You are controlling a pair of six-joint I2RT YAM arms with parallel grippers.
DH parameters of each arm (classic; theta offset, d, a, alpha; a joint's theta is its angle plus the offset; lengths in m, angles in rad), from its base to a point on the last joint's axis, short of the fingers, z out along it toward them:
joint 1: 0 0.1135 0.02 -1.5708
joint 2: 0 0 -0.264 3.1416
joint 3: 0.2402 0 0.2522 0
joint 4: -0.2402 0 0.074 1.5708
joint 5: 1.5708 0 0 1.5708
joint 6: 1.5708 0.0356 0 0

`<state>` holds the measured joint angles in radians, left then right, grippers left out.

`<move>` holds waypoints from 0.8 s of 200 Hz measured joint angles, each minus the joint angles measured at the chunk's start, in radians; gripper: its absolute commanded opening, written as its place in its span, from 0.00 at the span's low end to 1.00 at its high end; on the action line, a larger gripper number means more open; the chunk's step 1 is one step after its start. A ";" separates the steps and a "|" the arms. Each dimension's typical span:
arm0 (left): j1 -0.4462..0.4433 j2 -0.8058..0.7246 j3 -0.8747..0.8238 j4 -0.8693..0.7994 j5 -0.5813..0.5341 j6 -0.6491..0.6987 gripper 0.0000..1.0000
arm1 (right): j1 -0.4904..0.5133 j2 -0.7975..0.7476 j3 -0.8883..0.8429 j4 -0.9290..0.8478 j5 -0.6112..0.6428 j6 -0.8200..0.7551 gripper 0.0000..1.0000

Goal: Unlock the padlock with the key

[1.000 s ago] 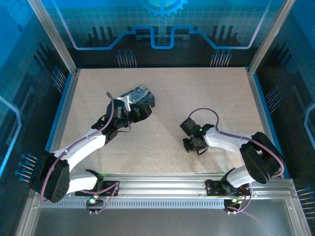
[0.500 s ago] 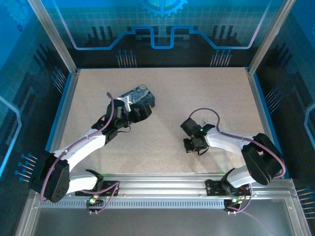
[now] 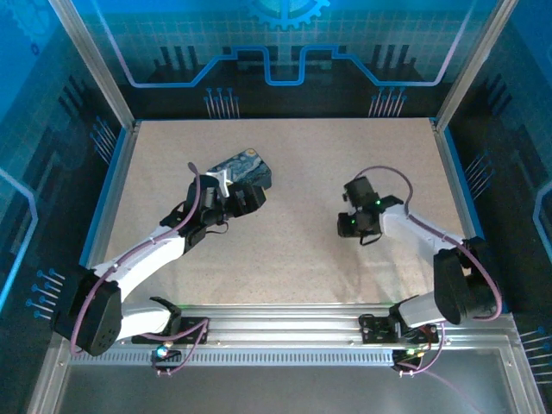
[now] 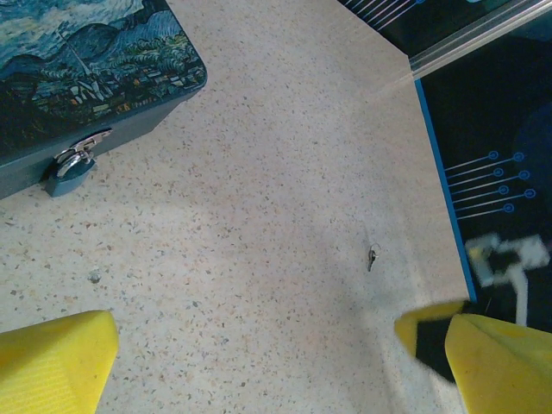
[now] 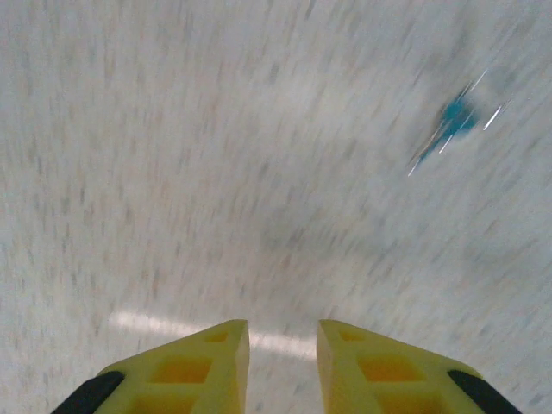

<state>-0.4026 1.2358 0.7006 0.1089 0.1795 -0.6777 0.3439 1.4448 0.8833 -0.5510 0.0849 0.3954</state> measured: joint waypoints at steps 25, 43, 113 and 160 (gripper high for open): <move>0.000 -0.006 0.000 0.000 -0.004 0.004 0.99 | -0.094 0.074 0.087 0.013 -0.041 -0.048 0.31; 0.000 -0.006 0.000 0.000 -0.006 0.004 0.99 | -0.151 0.125 0.117 0.028 -0.054 -0.063 0.32; 0.000 -0.006 0.001 -0.001 -0.007 0.007 0.99 | -0.219 0.293 0.185 0.039 -0.078 -0.101 0.33; 0.000 -0.006 0.018 -0.008 -0.007 0.007 0.99 | -0.241 0.305 0.186 0.039 -0.078 -0.101 0.35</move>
<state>-0.4026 1.2297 0.7181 0.1013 0.1726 -0.6708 0.1032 1.7496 1.0691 -0.5117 0.0071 0.2939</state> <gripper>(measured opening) 0.990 0.343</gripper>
